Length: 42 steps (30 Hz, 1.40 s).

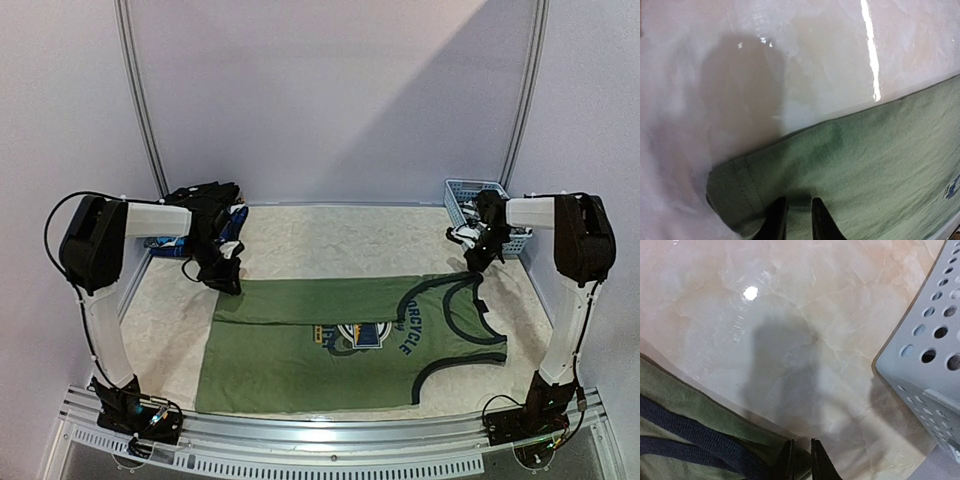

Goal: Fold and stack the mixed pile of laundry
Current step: Smooth out the 1/3-folded tank top at the center of the board, then pick up the 1/3-folded tank top from the center of the board.

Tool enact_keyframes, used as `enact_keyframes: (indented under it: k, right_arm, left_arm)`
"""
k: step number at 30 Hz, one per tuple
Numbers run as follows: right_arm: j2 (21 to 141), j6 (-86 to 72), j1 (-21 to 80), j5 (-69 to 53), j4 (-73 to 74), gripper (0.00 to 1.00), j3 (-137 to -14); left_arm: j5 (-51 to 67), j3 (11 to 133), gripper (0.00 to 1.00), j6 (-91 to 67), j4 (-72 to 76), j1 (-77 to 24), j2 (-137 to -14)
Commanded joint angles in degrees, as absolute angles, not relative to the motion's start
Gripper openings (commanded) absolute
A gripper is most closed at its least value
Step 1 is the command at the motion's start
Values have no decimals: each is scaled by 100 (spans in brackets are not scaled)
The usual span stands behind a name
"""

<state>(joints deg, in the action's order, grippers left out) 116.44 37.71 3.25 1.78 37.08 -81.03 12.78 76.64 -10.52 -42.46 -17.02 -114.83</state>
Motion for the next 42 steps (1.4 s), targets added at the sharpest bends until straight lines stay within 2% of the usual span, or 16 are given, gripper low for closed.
enact_keyframes:
  k: [1, 5, 12, 18, 22, 26, 33, 42]
  right_arm:
    - [11379, 3581, 332, -323, 4137, 15, -8424]
    - [10408, 3643, 333, -986, 4643, 30, -8517]
    - [8722, 4476, 531, -2643, 5577, 41, -7733]
    - [7759, 5206, 1679, -2927, 5866, 41, -6463]
    - [7390, 5267, 2747, -2953, 5801, 40, -5846]
    - [7401, 5183, 3763, -3045, 5755, 39, -5551]
    - [7587, 5012, 5339, -2377, 5416, 37, -4999]
    - [7905, 4340, 6367, -1451, 4508, 40, -4443]
  left_arm:
    - [1172, 7696, 22, -992, -4096, -1707, -10896]
    - [1100, 8028, 28, -522, -4007, -1998, -9959]
    - [793, 7574, 35, 1080, -4429, -3231, -8418]
    - [317, 7142, 35, 2019, -5604, -4758, -7854]
    - [45, 6929, 35, 2182, -6730, -5627, -8061]
    - [-320, 6621, 33, 2036, -7190, -6269, -8357]
    - [-607, 6528, 32, 1657, -7379, -7245, -8423]
    - [-1505, 5668, 34, 1494, -7568, -7751, -8173]
